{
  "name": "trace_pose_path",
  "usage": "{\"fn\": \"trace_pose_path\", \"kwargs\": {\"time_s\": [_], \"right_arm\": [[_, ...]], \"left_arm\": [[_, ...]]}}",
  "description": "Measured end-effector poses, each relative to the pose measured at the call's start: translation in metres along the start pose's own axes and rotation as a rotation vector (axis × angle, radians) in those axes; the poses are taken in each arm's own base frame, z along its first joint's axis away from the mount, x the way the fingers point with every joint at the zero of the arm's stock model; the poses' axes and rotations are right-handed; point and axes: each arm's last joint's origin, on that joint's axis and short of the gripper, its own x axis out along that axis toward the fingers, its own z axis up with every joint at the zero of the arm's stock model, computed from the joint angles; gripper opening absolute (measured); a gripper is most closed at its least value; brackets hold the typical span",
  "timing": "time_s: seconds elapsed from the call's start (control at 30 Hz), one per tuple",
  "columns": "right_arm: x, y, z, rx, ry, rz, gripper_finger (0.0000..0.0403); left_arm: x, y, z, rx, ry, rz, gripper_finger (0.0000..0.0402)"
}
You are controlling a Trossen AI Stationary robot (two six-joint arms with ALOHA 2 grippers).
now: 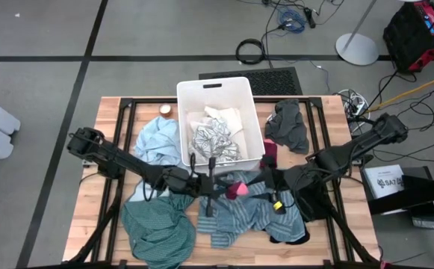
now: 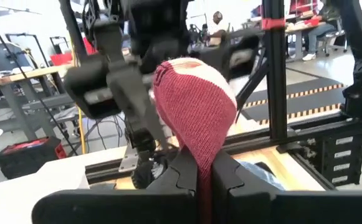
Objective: Sort clothes
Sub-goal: Put the red sock into the white laundry bin
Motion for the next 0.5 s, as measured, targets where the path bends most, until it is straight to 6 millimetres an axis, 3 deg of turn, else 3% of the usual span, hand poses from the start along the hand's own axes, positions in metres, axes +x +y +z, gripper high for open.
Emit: {"fn": "trace_pose_path", "kwargs": {"time_s": [0.23, 0.4, 0.5], "right_arm": [[-0.019, -0.002, -0.02, 0.059, 0.141, -0.123, 0.0191], [-0.025, 0.002, -0.036, 0.01, 0.164, -0.304, 0.0188], [-0.025, 0.001, -0.048, -0.049, 0.188, -0.378, 0.0188]], "left_arm": [[-0.021, 0.01, 0.039, -0.038, -0.096, 0.072, 0.0011], [-0.04, 0.042, 0.079, -0.069, -0.173, 0.244, 0.0008], [-0.044, 0.07, 0.101, -0.045, -0.132, 0.31, 0.0008]]}}
